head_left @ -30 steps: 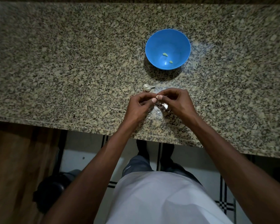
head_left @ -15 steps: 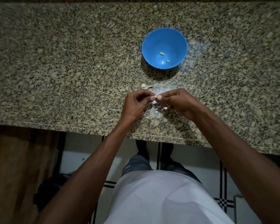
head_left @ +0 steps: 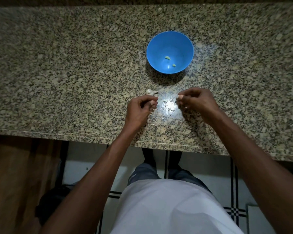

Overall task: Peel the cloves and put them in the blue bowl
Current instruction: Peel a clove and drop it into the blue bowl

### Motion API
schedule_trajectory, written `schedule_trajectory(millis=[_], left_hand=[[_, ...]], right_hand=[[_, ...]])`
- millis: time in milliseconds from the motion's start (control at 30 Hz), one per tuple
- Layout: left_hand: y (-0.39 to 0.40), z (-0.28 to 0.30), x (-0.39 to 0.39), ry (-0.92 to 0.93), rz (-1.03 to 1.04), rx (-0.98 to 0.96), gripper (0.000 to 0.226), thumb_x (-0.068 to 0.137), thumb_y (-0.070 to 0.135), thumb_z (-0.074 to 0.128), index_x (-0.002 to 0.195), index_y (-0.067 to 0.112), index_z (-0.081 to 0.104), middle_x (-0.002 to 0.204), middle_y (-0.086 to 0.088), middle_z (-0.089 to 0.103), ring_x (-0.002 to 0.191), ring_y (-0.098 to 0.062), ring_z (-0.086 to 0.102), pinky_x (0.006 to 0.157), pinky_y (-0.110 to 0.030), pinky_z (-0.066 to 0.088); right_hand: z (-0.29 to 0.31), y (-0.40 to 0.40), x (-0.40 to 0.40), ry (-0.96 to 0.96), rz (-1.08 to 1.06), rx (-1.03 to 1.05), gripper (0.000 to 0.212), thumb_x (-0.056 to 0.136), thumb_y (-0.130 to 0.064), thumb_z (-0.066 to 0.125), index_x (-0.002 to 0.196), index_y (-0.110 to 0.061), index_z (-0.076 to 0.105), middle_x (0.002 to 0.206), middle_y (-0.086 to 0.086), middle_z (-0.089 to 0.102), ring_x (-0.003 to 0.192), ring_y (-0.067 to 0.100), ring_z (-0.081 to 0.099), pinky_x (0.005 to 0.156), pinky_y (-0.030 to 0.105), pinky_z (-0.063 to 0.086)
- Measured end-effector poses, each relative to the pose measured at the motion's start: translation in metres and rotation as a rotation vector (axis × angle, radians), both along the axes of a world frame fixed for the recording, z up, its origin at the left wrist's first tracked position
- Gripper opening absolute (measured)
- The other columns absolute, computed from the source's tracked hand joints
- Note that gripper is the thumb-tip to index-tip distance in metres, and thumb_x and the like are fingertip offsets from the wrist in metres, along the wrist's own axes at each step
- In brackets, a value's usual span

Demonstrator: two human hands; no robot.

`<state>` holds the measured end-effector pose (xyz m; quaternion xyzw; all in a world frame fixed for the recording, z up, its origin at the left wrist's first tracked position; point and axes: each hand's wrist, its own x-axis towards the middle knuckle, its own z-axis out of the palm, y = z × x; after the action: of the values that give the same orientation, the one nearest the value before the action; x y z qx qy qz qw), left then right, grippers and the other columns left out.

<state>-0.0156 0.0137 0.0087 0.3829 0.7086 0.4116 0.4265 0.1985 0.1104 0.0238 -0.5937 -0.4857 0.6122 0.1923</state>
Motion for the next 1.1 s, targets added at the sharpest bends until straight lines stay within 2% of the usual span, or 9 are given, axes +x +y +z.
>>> schedule_trajectory(millis=[200,300,467,667,767,833,900,1033,1100], left_hand=[[-0.012,-0.011,-0.010,0.342,0.022,-0.038,0.016,0.091,0.016,0.077,0.106,0.020,0.079,0.111,0.003,0.076,0.098,-0.007,0.070,0.083,-0.035,0.064],[-0.020,-0.015,-0.014,0.490,0.028,-0.034,0.011,0.084,0.028,0.083,0.092,0.027,0.075,0.116,0.005,0.067,0.118,-0.017,0.056,0.090,-0.027,0.052],[-0.026,-0.016,-0.019,0.611,-0.012,-0.088,0.027,0.097,0.018,0.067,0.124,0.016,0.069,0.135,-0.005,0.052,0.131,-0.021,0.042,0.103,-0.030,0.044],[-0.023,-0.018,0.002,0.681,-0.313,-0.058,0.045,0.096,-0.005,0.052,0.139,0.011,0.056,0.137,-0.009,0.046,0.127,-0.021,0.039,0.105,-0.030,0.041],[-0.033,-0.017,0.007,0.611,-0.323,0.028,0.036,0.098,-0.004,0.051,0.131,0.006,0.063,0.124,-0.007,0.054,0.116,-0.020,0.049,0.100,-0.032,0.048],[-0.035,-0.016,0.003,0.613,-0.235,0.036,0.036,0.098,-0.006,0.051,0.130,0.006,0.063,0.124,-0.007,0.056,0.115,-0.019,0.053,0.101,-0.029,0.047],[-0.028,-0.018,-0.003,0.653,-0.173,-0.001,0.042,0.096,-0.009,0.052,0.133,0.008,0.061,0.128,-0.007,0.054,0.120,-0.020,0.051,0.106,-0.032,0.046],[-0.012,-0.022,0.003,0.707,-0.261,-0.052,0.050,0.095,-0.008,0.054,0.139,0.016,0.057,0.137,-0.005,0.048,0.127,-0.017,0.040,0.109,-0.031,0.043],[-0.014,-0.025,0.010,0.722,-0.308,-0.031,0.048,0.096,-0.007,0.054,0.137,0.018,0.058,0.136,-0.003,0.046,0.124,-0.016,0.038,0.104,-0.027,0.041]], right_hand=[[-0.014,0.017,0.003,-0.221,0.018,0.235,0.013,0.089,-0.012,0.077,0.102,-0.015,0.079,0.089,0.003,0.079,0.078,0.019,0.077,0.063,0.029,0.057],[-0.017,0.018,0.006,-0.301,0.060,0.316,0.020,0.092,-0.011,0.073,0.112,-0.013,0.077,0.101,0.005,0.078,0.084,0.021,0.076,0.071,0.034,0.063],[-0.008,-0.011,0.004,-0.395,0.165,0.520,0.023,0.100,-0.006,0.063,0.120,-0.001,0.073,0.114,0.017,0.075,0.087,0.021,0.072,0.063,0.004,0.048],[-0.018,-0.061,-0.027,-0.402,0.482,0.630,0.014,0.097,0.006,0.057,0.104,0.006,0.069,0.105,0.016,0.054,0.092,0.030,0.056,0.077,0.050,0.057],[-0.020,-0.063,-0.038,-0.362,0.529,0.648,0.020,0.095,0.009,0.057,0.107,0.003,0.071,0.106,0.013,0.056,0.094,0.027,0.057,0.080,0.040,0.056],[-0.014,-0.055,-0.036,-0.375,0.488,0.639,0.017,0.097,0.008,0.056,0.103,0.003,0.071,0.106,0.009,0.055,0.094,0.025,0.056,0.075,0.013,0.047],[-0.016,-0.043,-0.033,-0.403,0.507,0.653,0.014,0.100,0.005,0.055,0.100,0.004,0.069,0.107,0.009,0.053,0.096,0.025,0.054,0.072,0.006,0.039],[-0.026,-0.024,-0.040,-0.416,0.602,0.683,0.016,0.100,-0.014,0.059,0.113,-0.009,0.066,0.115,0.012,0.054,0.103,0.036,0.057,0.079,0.040,0.053],[-0.026,-0.032,-0.041,-0.370,0.711,0.709,0.022,0.095,-0.010,0.066,0.117,-0.008,0.066,0.119,0.016,0.055,0.107,0.038,0.056,0.083,0.043,0.052]])
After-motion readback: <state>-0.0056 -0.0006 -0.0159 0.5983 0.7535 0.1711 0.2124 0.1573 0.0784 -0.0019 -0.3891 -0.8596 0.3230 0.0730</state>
